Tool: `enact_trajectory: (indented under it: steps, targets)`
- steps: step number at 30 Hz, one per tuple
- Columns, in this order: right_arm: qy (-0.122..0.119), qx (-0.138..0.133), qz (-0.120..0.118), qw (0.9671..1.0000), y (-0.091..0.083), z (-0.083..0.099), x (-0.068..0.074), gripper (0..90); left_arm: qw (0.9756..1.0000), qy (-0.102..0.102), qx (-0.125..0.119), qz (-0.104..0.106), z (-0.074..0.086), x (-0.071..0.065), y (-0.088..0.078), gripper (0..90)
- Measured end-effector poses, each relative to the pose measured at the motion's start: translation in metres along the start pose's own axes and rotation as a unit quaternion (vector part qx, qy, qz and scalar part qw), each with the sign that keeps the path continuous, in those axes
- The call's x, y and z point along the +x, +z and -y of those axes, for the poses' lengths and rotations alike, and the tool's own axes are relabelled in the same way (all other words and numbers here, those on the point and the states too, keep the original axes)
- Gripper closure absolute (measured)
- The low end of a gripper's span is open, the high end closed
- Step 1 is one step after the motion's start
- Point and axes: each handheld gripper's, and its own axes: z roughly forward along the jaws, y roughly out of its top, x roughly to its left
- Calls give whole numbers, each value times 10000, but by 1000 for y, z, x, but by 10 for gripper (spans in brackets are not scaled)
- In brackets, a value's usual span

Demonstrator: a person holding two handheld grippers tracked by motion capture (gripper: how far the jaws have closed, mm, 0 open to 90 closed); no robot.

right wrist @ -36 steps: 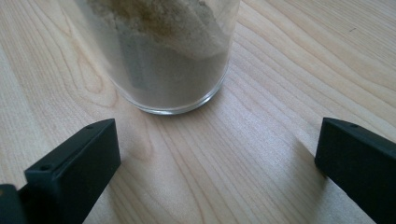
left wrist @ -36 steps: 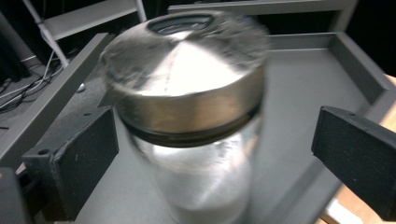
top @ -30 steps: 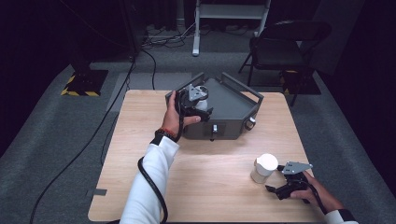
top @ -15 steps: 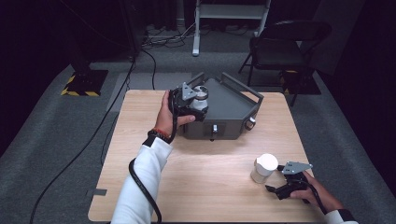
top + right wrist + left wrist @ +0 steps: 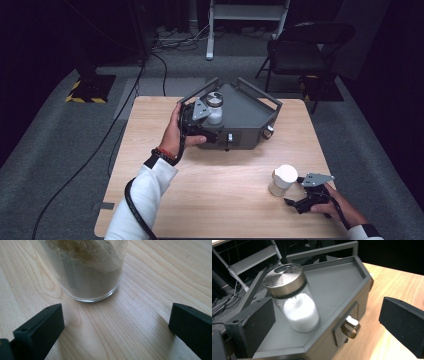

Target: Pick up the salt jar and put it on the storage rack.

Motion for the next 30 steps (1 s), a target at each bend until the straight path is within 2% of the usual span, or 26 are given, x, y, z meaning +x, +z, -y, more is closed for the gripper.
enact_trajectory:
  steps: [3,7,10,16,21,24,30]
  targets:
    - [0,0,-1,10000,0,0,0,0,9999,14,-47,96,3,-1,-8,3]
    - [-1,0,-3,10000,0,0,0,0,9998,148,-76,120,7,-6,-18,3]
    - [-1,0,-5,10000,0,0,0,0,9998,163,-84,123,11,-7,-24,3]
    - [-1,0,-5,10000,0,0,0,0,9996,271,69,49,23,-11,-33,3]
    - [-5,1,-9,10000,0,0,0,0,9997,193,22,111,37,-13,-40,3]
    - [-5,0,-10,10000,0,0,0,0,9996,224,54,171,44,-15,-44,2]
    - [-4,0,-9,10000,0,0,0,0,9996,132,105,217,60,-20,-48,3]
